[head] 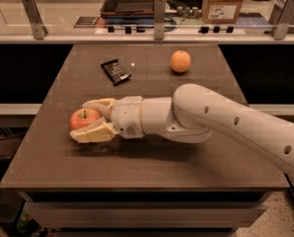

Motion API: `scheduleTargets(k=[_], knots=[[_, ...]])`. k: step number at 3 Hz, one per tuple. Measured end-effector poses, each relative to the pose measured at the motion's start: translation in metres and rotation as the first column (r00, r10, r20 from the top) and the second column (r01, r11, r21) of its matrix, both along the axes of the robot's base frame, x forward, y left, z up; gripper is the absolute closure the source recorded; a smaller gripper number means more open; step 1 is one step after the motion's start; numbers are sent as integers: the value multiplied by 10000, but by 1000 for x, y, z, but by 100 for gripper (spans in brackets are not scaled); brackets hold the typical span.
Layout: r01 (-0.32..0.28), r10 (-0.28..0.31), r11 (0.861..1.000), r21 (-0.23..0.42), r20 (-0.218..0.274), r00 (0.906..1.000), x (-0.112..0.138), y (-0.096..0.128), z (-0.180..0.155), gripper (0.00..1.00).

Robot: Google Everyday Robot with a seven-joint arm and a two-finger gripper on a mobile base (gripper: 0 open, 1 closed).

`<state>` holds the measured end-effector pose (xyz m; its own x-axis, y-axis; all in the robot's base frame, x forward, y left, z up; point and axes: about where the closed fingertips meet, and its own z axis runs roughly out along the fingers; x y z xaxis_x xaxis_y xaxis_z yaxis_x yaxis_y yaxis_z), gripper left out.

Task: Pick apple

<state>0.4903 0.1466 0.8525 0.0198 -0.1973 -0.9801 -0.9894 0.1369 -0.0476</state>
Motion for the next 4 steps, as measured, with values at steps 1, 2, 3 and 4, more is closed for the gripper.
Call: scheduleTargets(k=[1,2,3,4], knots=[[-35,35,10000,-3,13,10000,-1,2,1,100],[-35,35,10000,-3,13,10000,-1,2,1,100],[-88,86,9999,98,194,9998,9,-2,9,100],[64,-82,9991,413,450,9990,28,-20,22,100]])
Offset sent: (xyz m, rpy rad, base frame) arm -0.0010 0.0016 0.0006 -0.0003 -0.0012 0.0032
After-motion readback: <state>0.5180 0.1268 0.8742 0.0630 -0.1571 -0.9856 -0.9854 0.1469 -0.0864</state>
